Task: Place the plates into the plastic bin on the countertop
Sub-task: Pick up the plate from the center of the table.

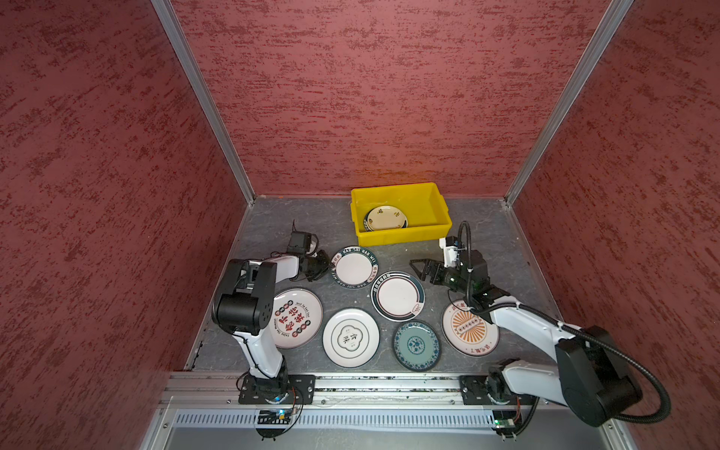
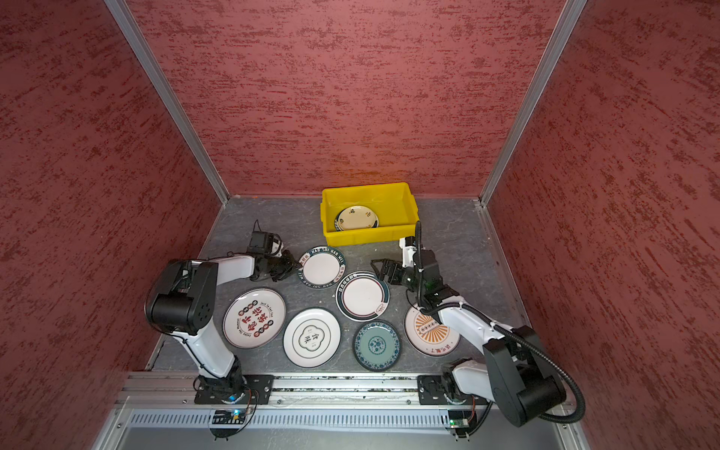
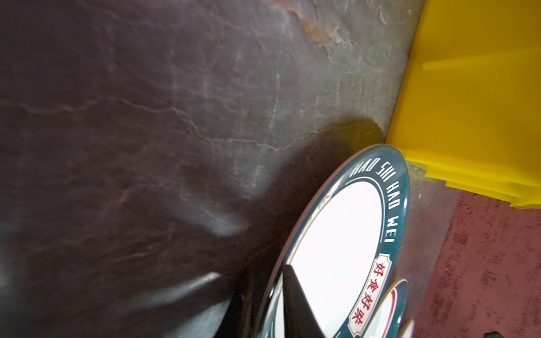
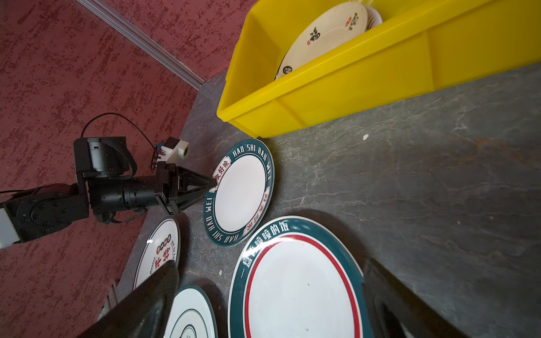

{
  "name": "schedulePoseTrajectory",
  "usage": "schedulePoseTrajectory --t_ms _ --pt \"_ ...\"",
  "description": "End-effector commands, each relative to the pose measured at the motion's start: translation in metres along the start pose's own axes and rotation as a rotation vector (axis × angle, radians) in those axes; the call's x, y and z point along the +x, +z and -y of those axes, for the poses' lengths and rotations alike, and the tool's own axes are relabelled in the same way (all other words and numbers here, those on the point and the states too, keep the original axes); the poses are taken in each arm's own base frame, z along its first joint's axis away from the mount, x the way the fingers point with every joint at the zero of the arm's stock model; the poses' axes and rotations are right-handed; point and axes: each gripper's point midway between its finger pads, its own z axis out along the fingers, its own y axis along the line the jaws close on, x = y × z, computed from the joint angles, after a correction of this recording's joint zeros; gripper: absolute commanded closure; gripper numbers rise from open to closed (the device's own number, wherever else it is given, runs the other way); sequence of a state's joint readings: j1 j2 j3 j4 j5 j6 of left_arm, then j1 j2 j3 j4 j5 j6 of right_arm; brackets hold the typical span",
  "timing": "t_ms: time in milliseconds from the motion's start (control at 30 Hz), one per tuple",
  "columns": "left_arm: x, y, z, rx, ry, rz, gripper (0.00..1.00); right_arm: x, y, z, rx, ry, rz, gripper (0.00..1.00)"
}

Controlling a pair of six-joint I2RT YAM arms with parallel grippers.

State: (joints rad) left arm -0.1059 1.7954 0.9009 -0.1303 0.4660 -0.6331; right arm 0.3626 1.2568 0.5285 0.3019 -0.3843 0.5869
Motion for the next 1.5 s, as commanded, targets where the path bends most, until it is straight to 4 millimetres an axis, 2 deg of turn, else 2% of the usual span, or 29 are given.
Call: schedulePoseTrajectory --t_ms 0,100,167,333,533,967,1167,1267,1467 --pt "0.012 0.010 -0.017 -0.030 -0.045 -0.037 0.88 -0.010 -0.001 -0.006 -0.017 -0.010 0.030 0.01" --pt "0.013 0.008 -0.015 -0.021 -0.041 -0.036 0.98 -0.010 -0.001 -0.006 -0.015 -0.006 0.029 0.01" --pt "0.011 0.005 -0.012 -0.010 -0.040 -0.027 1.00 -0.009 -0.001 -0.005 -0.014 -0.004 0.027 0.01" --pt "0.010 -0.006 -0.002 0.028 -0.045 -0.006 1.00 -0.011 -0.001 -0.008 -0.020 0.000 0.032 0.01" --pt "0.011 -0.026 0.021 0.114 -0.041 0.016 1.00 -0.007 0.005 0.003 0.038 0.029 -0.013 0.01" --pt "0.023 -0.081 0.072 0.243 0.013 0.143 1.00 -0.006 0.014 -0.010 -0.055 0.075 -0.037 0.01" --pt "0.027 -0.103 0.101 0.307 0.100 0.215 1.00 -0.002 0.017 -0.015 -0.099 0.093 -0.052 0.01" --pt "0.030 -0.107 0.112 0.309 0.144 0.213 1.00 -0.001 0.017 -0.019 -0.131 0.109 -0.055 0.01" --pt "0.042 -0.101 0.135 0.339 0.214 0.185 1.00 -0.001 0.018 -0.024 -0.173 0.130 -0.051 0.05"
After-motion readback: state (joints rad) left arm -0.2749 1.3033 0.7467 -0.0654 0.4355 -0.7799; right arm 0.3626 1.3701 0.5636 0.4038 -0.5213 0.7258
